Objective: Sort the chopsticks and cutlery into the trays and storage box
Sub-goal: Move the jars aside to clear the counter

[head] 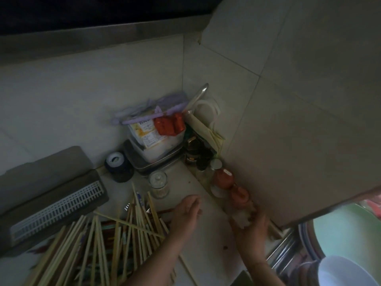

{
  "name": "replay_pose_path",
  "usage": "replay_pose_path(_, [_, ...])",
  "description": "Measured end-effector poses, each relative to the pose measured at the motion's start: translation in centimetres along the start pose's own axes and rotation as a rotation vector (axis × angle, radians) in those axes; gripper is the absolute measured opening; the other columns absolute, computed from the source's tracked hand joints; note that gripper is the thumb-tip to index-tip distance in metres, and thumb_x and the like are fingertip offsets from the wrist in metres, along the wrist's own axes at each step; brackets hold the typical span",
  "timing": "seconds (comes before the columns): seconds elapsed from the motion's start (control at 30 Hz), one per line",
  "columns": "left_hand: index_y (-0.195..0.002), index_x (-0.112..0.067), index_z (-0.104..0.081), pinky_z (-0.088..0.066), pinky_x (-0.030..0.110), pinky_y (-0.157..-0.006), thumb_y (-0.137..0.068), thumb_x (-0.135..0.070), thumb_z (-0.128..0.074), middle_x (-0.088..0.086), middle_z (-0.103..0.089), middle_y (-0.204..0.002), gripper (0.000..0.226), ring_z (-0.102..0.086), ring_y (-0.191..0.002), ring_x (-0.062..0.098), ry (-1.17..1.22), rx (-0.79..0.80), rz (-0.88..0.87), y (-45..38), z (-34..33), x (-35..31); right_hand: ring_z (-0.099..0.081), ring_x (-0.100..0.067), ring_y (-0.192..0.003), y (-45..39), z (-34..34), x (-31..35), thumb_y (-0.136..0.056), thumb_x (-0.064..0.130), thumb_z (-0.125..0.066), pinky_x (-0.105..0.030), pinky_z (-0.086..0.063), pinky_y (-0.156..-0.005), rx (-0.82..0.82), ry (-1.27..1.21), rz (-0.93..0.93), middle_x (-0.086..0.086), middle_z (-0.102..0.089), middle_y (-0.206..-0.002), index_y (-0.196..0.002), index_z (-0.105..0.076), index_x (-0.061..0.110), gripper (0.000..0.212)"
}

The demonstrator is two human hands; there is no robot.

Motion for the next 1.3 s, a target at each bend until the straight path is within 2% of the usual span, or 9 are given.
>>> replay_pose_path(0.1, [-0.101,-0.006,-0.066,-0.053,0.019,-0.062,-0.097,-0.007,-0.056,0.007,-0.065,-0.084,0.011,-0.060,-0.071,0.013,0.073,-0.086,-0.019,0.4,3.8,-0.4,-0.051,-0.025,-0.078,3.3,0.9,2.2,-0.072,0.038,-0.068,-0.034,-0.044,-0.071,-0.100,-0.044,0.181,0.000,-0.047,-0.089,-0.102,-0.049,0.021,0.039])
replay_pose_path(0.2, [-0.091,-0.006,-0.066,-0.055,0.023,-0.059,-0.094,0.002,-0.056,0.009,-0.066,-0.079,0.014,-0.064,-0.068,0.018,0.118,-0.192,-0.011,0.8,7.2,-0.5,-0.053,-0.009,-0.074,5.1,-2.2,6.6,-0.080,0.038,-0.059,-0.024,-0.045,-0.066,0.086,-0.117,0.377,0.011,-0.050,-0.086,-0.101,-0.050,0.035,0.023])
replay_pose_path(0.37, [-0.096,-0.014,-0.071,-0.056,0.045,-0.088,-0.096,-0.012,-0.061,0.011,-0.074,-0.098,0.010,-0.069,-0.096,0.031,0.092,-0.255,0.016,1.9,11.1,0.1,-0.054,-0.005,-0.090,5.3,-10.3,13.7,-0.079,0.027,-0.070,-0.017,-0.041,-0.072,0.446,0.024,0.468,0.009,-0.054,-0.115,-0.129,-0.042,0.035,0.058])
replay_pose_path(0.5, [-0.091,-0.012,-0.069,-0.057,0.035,-0.079,-0.097,0.000,-0.054,0.009,-0.072,-0.090,0.021,-0.070,-0.087,0.027,0.093,-0.293,0.044,3.7,13.0,0.4,-0.048,-0.021,-0.117,4.3,-15.5,17.4,-0.074,0.037,-0.075,-0.033,-0.043,-0.094,0.577,0.122,0.481,-0.004,-0.045,-0.133,-0.136,-0.041,0.019,0.073])
replay_pose_path(0.7, [-0.091,-0.016,-0.074,-0.057,0.038,-0.085,-0.095,-0.006,-0.061,0.008,-0.074,-0.092,0.017,-0.071,-0.088,0.024,0.067,-0.228,0.081,5.7,14.5,2.0,-0.050,-0.032,-0.119,2.4,-21.0,17.5,-0.070,0.027,-0.078,-0.037,-0.044,-0.098,0.687,0.253,0.385,-0.012,-0.044,-0.136,-0.142,-0.034,0.013,0.086])
replay_pose_path(0.83, [-0.099,-0.018,-0.073,-0.054,0.045,-0.095,-0.092,-0.019,-0.066,0.006,-0.073,-0.098,0.009,-0.070,-0.095,0.021,0.049,-0.196,0.095,6.3,15.0,2.6,-0.051,-0.028,-0.116,2.2,-21.8,17.7,-0.072,0.027,-0.073,-0.032,-0.042,-0.096,0.701,0.326,0.420,-0.009,-0.050,-0.130,-0.136,-0.041,0.013,0.073])
replay_pose_path(1.07, [-0.105,-0.038,-0.064,-0.050,0.029,-0.096,-0.095,-0.027,-0.062,-0.020,-0.065,-0.108,0.015,-0.060,-0.103,-0.003,-0.340,-0.110,0.000,7.1,13.2,0.6,-0.057,-0.025,-0.113,2.1,-17.2,17.8,-0.070,0.018,-0.078,-0.024,-0.042,-0.091,0.600,0.154,0.345,-0.005,-0.060,-0.123,-0.129,-0.052,0.018,0.065])
replay_pose_path(1.2, [-0.128,-0.028,-0.056,-0.031,0.016,-0.104,-0.091,-0.031,-0.062,-0.018,-0.046,-0.127,0.038,-0.044,-0.123,0.006,-0.743,-0.170,-0.280,7.3,10.9,-1.7,-0.058,-0.004,-0.103,2.8,-8.8,17.2,-0.071,0.030,-0.083,-0.005,-0.040,-0.082,0.436,-0.001,0.390,0.010,-0.063,-0.111,-0.122,-0.054,0.024,0.059])
replay_pose_path(1.3, [-0.133,-0.035,-0.041,-0.031,0.031,-0.107,-0.070,-0.046,-0.069,-0.006,-0.047,-0.141,0.070,-0.042,-0.129,0.020,-1.031,-0.114,-0.385,7.0,8.3,-1.2,-0.060,-0.002,-0.100,3.8,-2.3,13.7,-0.068,0.029,-0.086,-0.006,-0.044,-0.075,0.291,-0.064,0.309,0.020,-0.062,-0.111,-0.122,-0.055,0.029,0.062])
Point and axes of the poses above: each hand's wrist, its own y-axis away from the middle knuckle, its own z-axis out of the back of the hand, x = y × z, the point moved 8 cm from there along -y, towards the middle knuckle
